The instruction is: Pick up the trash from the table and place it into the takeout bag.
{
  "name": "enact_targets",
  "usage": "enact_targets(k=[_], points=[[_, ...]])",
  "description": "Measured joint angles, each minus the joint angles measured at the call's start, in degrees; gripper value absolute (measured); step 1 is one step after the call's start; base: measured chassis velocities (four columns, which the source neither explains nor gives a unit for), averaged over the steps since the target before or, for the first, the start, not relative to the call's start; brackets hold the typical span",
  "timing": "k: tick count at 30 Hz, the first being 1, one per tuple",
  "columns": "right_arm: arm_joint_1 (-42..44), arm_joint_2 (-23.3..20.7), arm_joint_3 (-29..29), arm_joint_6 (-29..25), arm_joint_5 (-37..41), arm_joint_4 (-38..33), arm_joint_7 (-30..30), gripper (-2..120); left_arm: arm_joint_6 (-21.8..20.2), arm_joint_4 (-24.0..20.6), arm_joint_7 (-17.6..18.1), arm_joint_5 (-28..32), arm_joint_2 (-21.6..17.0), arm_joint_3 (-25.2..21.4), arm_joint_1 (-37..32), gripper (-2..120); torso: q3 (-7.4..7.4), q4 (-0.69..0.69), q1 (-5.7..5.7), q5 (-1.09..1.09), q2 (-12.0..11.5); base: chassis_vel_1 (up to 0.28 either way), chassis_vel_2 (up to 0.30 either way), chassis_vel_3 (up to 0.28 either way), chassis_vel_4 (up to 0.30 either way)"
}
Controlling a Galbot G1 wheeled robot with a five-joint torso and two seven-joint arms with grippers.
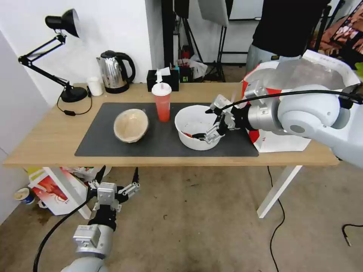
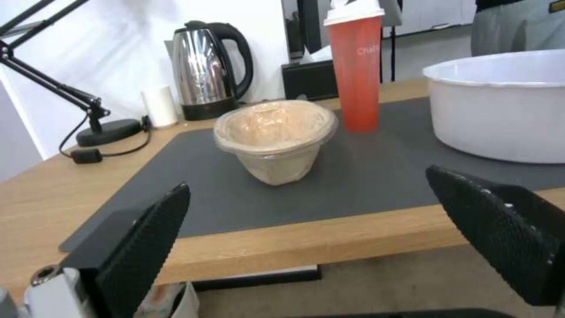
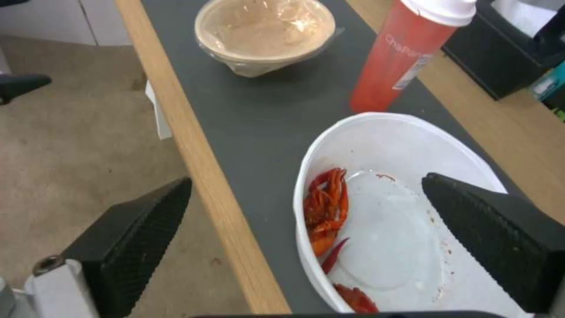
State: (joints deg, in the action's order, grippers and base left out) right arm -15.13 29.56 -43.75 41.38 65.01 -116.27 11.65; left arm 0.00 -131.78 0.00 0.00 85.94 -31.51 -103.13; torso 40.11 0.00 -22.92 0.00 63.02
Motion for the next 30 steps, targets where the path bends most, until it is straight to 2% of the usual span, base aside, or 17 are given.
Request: enact_targets(k=[12,30], points=[[0.3,3.8,-1.1,0.0,-2.4,6.4,1.8,100,0.0,0.0,0.0,0.0,0.0,0.0,0.0,100,0.00,0.00,0.00,0.00,0.0,0.000,0.000,0.000,0.000],[0.7,6.9,-2.1,0.0,-4.1,9.0,2.1,100,0.0,0.0,0.0,0.0,0.0,0.0,0.0,100,0.00,0.00,0.00,0.00,0.0,0.000,0.000,0.000,0.000]])
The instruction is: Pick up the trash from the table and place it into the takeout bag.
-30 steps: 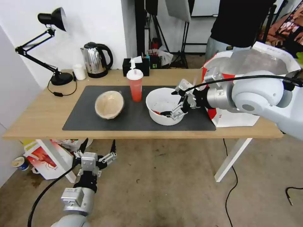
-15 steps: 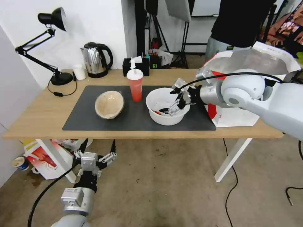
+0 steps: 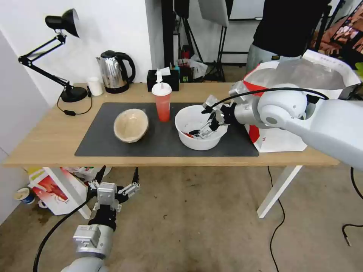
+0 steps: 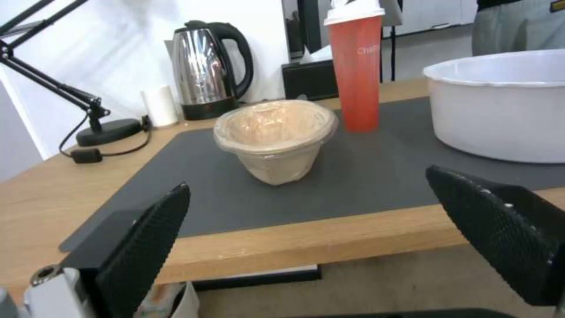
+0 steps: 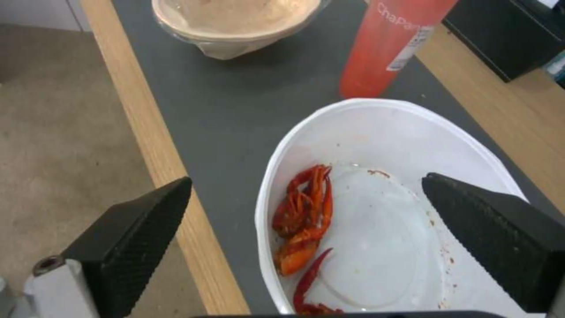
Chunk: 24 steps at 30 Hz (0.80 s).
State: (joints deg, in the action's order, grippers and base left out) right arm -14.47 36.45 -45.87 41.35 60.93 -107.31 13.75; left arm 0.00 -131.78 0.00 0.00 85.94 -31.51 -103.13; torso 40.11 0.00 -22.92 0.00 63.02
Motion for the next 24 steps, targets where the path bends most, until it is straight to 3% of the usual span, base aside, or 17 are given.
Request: enact_targets(k=[24], points=[[-0.8,2.2,-3.6,0.1,-0.9,1.1,-2.7,100,0.0,0.0,0.0,0.0,0.0,0.0,0.0,100,0.00,0.00,0.00,0.00,0.0,0.000,0.000,0.000,0.000]])
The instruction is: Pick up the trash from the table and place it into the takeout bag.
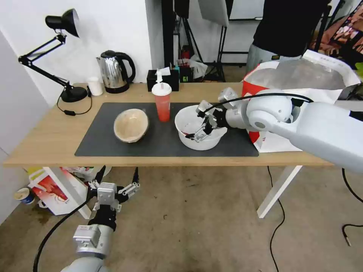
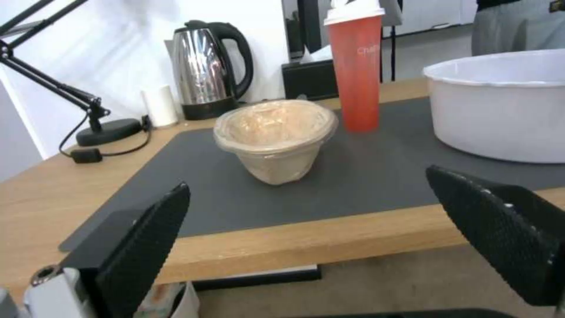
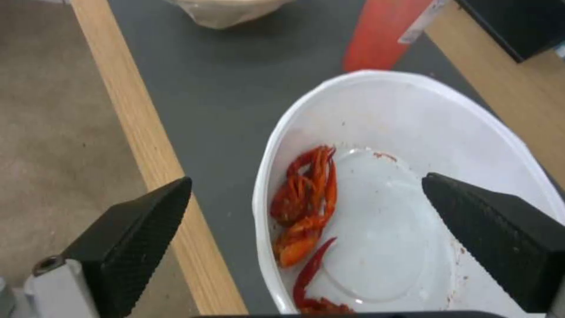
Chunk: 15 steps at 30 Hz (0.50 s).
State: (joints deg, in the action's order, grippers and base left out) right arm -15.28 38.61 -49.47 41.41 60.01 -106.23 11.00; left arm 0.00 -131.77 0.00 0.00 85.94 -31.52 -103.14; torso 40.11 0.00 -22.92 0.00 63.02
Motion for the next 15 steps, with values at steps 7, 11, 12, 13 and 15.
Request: enact_targets(k=[7,11,12,13,15], points=[[-0.2,-1.2,-1.2,0.0,0.1,-0.4,0.0,100,0.0,0.0,0.0,0.0,0.0,0.0,0.0,100,0.00,0.00,0.00,0.00,0.0,0.000,0.000,0.000,0.000],[-0.2,-2.4,-1.7,0.0,0.1,-1.1,0.4,100,0.0,0.0,0.0,0.0,0.0,0.0,0.0,100,0.00,0.00,0.00,0.00,0.0,0.000,0.000,0.000,0.000],[-0.2,-2.7,-1.8,0.0,0.2,-1.5,0.5,100,0.0,0.0,0.0,0.0,0.0,0.0,0.0,100,0.00,0.00,0.00,0.00,0.0,0.000,0.000,0.000,0.000],[-0.2,-3.0,-1.9,0.0,0.2,-1.7,0.6,100,0.0,0.0,0.0,0.0,0.0,0.0,0.0,100,0.00,0.00,0.00,-0.01,0.0,0.000,0.000,0.000,0.000],[-0.2,-3.0,-1.9,0.0,0.2,-1.8,0.7,100,0.0,0.0,0.0,0.0,0.0,0.0,0.0,100,0.00,0.00,0.00,-0.01,0.0,0.000,0.000,0.000,0.000]])
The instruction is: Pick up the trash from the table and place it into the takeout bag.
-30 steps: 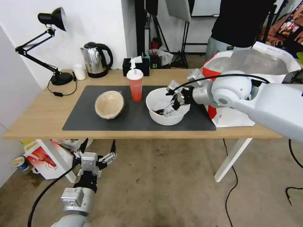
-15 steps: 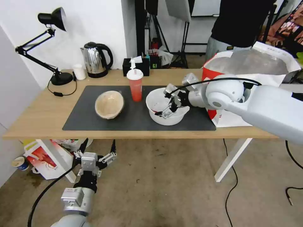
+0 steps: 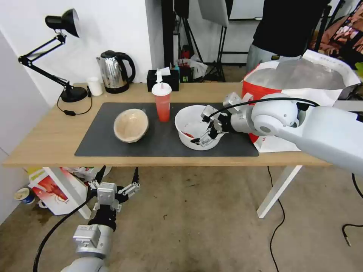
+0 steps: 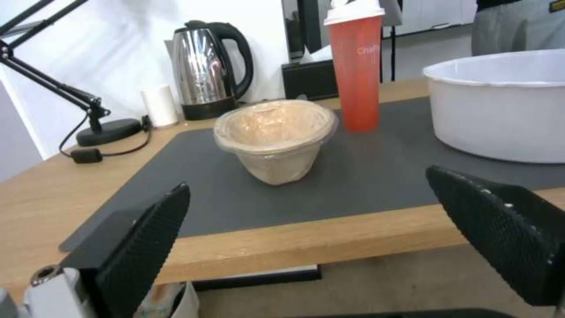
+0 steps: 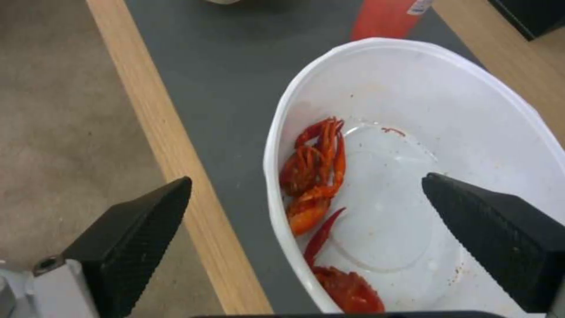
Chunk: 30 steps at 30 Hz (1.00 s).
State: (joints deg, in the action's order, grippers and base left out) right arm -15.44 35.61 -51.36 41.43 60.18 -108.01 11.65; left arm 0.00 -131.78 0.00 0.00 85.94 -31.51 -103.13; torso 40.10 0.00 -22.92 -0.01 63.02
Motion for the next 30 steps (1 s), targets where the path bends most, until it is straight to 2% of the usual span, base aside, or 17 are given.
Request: enact_targets(k=[30], points=[[2.7,0.6,-0.6,0.0,-0.3,1.3,0.2,100,0.0,0.0,0.0,0.0,0.0,0.0,0.0,100,0.00,0.00,0.00,0.00,0.0,0.000,0.000,0.000,0.000]])
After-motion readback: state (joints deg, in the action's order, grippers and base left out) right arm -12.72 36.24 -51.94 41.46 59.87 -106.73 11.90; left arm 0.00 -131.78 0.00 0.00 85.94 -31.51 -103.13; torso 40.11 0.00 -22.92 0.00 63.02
